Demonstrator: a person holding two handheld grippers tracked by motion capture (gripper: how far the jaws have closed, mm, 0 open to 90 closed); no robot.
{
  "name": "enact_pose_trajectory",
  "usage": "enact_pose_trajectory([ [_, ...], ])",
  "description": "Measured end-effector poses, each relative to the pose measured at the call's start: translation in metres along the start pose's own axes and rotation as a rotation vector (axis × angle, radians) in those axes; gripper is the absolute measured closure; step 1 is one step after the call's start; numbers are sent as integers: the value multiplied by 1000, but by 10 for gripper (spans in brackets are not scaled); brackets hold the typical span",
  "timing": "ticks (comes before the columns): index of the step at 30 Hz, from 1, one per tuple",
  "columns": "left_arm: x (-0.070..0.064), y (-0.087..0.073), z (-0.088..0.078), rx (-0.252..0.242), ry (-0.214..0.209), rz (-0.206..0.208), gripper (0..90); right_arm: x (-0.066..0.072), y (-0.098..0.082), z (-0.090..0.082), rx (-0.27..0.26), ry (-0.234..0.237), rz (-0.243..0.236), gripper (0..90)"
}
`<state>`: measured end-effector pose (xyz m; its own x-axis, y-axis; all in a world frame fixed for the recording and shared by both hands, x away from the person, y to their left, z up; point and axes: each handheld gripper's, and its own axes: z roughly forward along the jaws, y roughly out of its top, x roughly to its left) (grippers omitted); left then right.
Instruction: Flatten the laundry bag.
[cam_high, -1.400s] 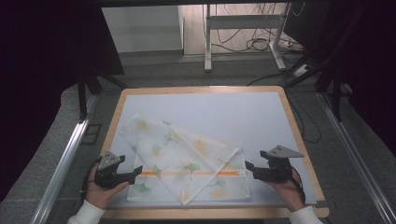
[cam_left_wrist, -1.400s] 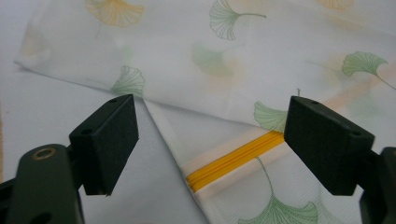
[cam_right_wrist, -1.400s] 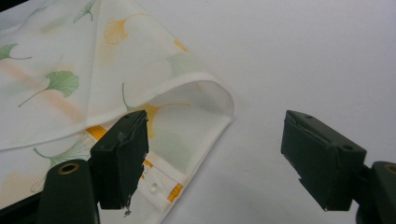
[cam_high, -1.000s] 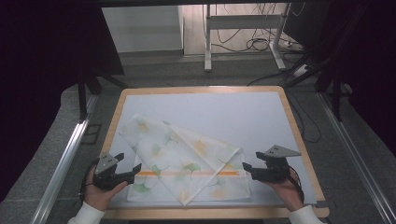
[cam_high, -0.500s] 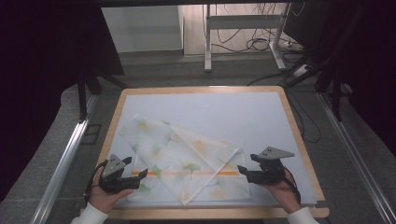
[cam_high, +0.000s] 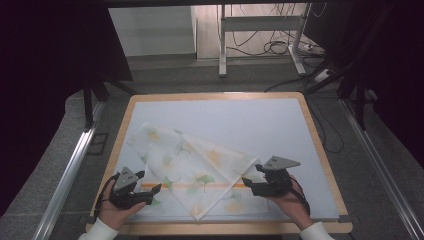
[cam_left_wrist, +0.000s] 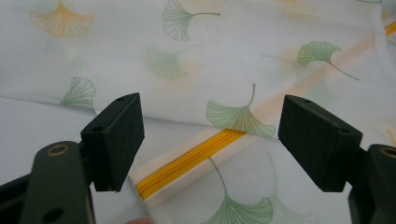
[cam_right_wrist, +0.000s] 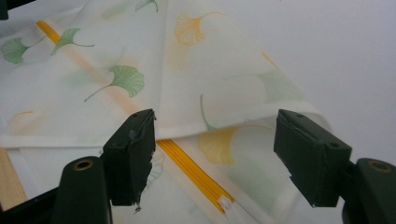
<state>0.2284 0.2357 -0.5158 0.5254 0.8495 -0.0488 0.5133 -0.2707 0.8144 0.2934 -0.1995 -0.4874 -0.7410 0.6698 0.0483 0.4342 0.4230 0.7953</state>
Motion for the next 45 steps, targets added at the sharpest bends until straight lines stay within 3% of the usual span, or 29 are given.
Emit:
enact_pose_trajectory([
  [4,1,0,-3,-14,17,-7,243,10,9,6,-9,19,-17,299],
  [11,4,-1,-5,-18,-5,-21,243,35,32,30,22,73,-55,312],
  [18,5,0,-4,-13,-2,-25,231,50,50,40,20,86,-70,300],
  [24,4,-1,-3,-12,-1,-23,233,62,56,49,20,138,-82,283],
  [36,4,-2,-7,-39,12,-36,241,77,59,52,25,164,-123,335],
  [43,5,-2,-5,-25,13,-37,237,95,56,60,75,214,-153,351],
  [45,5,-2,-5,-23,9,-33,236,107,56,65,107,234,-178,342],
])
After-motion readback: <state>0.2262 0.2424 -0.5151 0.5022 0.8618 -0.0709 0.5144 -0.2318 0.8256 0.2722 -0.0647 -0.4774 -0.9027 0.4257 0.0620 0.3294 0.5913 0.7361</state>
